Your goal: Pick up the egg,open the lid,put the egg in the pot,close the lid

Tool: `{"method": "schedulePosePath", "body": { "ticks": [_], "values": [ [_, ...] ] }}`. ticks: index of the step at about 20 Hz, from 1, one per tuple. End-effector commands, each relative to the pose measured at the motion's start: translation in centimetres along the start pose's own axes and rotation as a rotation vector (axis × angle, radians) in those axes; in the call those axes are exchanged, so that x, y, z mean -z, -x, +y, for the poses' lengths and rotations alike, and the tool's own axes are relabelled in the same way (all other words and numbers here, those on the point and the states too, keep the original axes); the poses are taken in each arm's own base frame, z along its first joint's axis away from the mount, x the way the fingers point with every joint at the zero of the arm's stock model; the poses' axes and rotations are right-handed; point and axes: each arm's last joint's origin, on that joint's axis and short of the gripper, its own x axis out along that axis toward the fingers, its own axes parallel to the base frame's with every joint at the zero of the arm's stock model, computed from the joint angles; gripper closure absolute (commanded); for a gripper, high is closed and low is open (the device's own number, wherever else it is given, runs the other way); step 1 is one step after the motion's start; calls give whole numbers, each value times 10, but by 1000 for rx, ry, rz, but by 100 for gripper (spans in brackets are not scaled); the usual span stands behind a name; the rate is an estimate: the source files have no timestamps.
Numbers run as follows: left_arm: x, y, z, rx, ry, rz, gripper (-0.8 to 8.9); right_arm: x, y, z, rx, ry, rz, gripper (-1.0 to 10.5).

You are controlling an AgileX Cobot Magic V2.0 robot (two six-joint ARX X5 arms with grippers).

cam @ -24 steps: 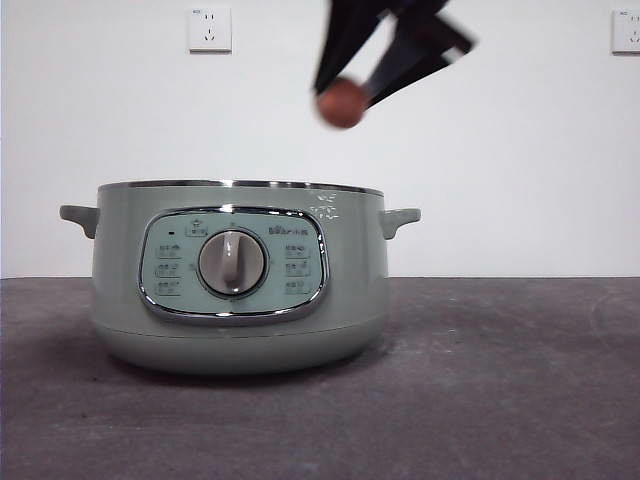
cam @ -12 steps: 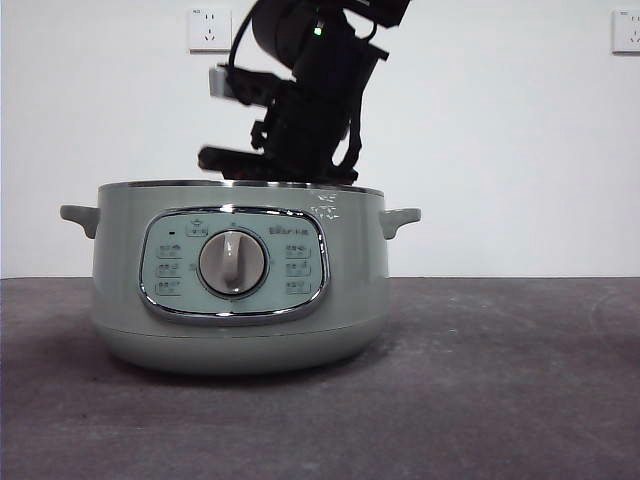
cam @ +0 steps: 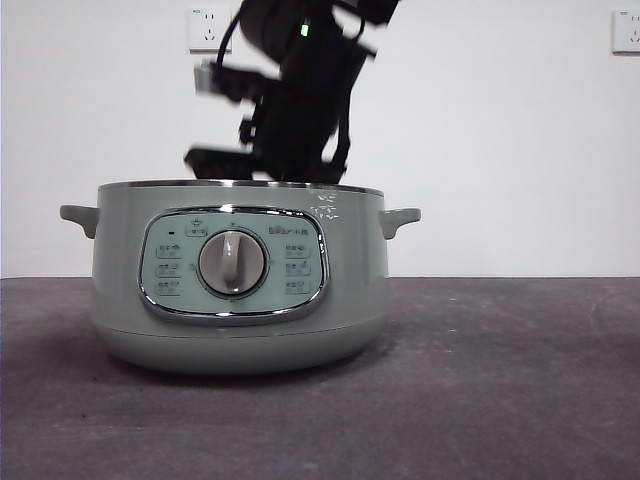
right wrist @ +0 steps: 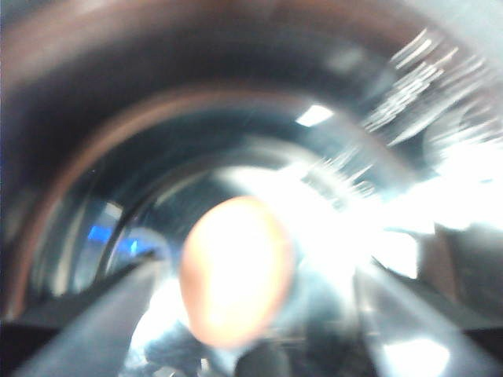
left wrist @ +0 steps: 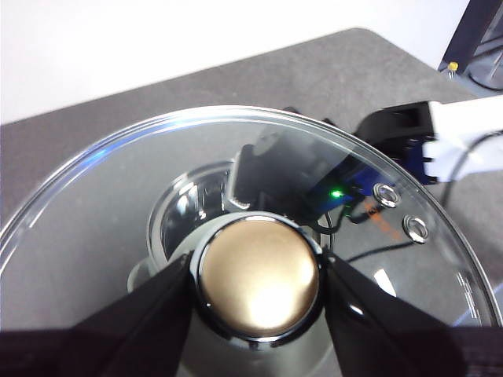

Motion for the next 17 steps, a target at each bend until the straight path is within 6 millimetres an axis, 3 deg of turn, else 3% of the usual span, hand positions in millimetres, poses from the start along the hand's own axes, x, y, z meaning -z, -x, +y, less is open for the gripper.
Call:
{"method": "schedulePosePath", "body": {
  "ticks": [1,3,6,8,10,13,17],
  "values": [
    [-9,-1,0,6,-6,-67,822,-10,41,-6,74,-21,-56,466],
    [-13,-13,0,7,-17,-50,822,-12,90,-17,212,-64,-64,473],
    [-22,-43,2,6,-44,-7,822,-1,189,-36,431,-175,-138,474],
    [-26,-71,4,11,-63,39,822,10,249,-45,479,-256,-263,474],
    [-28,-98,6,18,-65,96,822,23,294,-46,514,-296,-369,474],
    [-29,-141,9,33,-76,162,822,43,347,-39,545,-321,-498,474],
    [-25,-180,12,39,-70,220,822,61,380,-30,555,-329,-578,474]
  ]
}}
